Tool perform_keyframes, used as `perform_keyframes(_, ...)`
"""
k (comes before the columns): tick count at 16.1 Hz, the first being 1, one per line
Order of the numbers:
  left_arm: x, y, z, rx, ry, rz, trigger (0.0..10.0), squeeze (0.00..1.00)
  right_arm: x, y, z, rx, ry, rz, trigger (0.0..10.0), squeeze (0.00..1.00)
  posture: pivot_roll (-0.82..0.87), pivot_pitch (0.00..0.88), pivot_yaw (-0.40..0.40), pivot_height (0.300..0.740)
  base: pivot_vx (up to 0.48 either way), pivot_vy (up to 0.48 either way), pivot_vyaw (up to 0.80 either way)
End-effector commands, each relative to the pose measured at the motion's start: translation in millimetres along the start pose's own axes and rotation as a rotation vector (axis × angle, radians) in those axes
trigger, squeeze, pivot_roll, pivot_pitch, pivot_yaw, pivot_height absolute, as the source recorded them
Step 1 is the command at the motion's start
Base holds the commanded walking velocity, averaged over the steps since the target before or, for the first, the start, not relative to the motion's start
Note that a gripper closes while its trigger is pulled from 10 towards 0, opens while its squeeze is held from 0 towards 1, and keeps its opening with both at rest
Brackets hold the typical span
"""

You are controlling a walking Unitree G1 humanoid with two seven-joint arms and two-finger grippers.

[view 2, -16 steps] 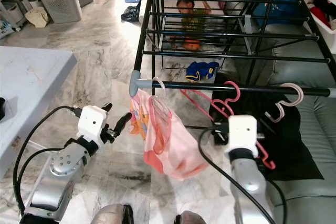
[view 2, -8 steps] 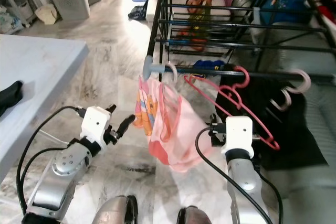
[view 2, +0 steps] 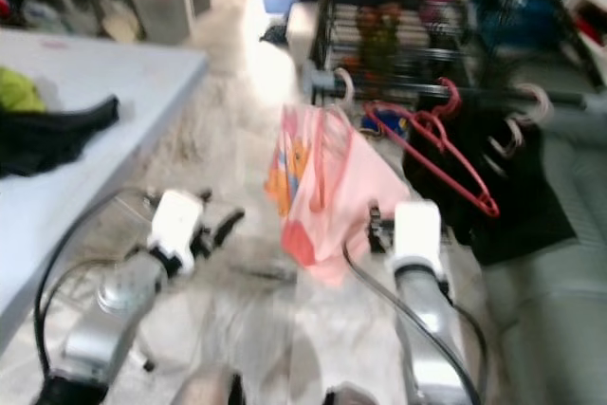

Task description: Hang hanger

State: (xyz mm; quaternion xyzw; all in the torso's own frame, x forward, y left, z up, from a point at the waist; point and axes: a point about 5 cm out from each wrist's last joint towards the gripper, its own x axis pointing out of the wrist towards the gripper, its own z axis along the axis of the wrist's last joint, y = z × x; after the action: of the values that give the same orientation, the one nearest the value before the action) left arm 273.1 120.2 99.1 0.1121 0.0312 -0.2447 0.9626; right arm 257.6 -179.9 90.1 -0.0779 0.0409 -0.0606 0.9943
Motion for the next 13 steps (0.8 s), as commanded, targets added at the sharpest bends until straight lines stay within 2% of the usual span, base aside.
perform_keyframes(1, 3.1, 2.8, 5, 0.004, -0.023, 0.015, 10.0, 0.0, 7.5, -1.4, 2, 0.003, -0.008, -0.017, 10.0, 0.0, 0.03, 0.0, 0.03, 0.74, 0.0, 0.0, 0.0)
perform_keyframes(4, 6.9, 13.3, 11, 0.015, -0.046, 0.05, 10.0, 0.0, 19.4, -3.7, 6, -0.004, -0.029, -0.044, 10.0, 0.0, 0.05, 0.0, 0.014, 0.74, 0.0, 0.0, 0.0)
perform_keyframes(6, -0.8, 9.2, 8, -0.014, -0.072, 0.018, 10.0, 0.0, 16.4, -13.2, 5, -0.004, -0.029, -0.078, 10.0, 0.0, 0.04, 0.0, 0.007, 0.74, 0.0, 0.0, 0.0)
perform_keyframes(7, -4.6, 9.0, 5, -0.035, -0.072, 0.024, 10.0, 0.0, 11.2, -17.2, 3, -0.004, -0.021, -0.083, 10.0, 0.0, 0.03, 0.0, 0.006, 0.74, 0.0, 0.0, 0.0)
perform_keyframes(10, -22.7, 10.9, -9, -0.033, -0.051, 0.012, 10.0, 0.0, -20.9, -25.8, -14, -0.036, 0.015, -0.058, 10.0, 0.0, -0.01, 0.0, 0.03, 0.74, 0.0, 0.0, 0.0)
perform_keyframes(13, -33.0, 18.9, -15, -0.056, -0.028, 0.042, 10.0, 0.0, -32.6, -32.8, -16, -0.037, 0.027, -0.085, 10.0, 0.0, -0.03, 0.0, 0.053, 0.74, 0.0, 0.0, 0.0)
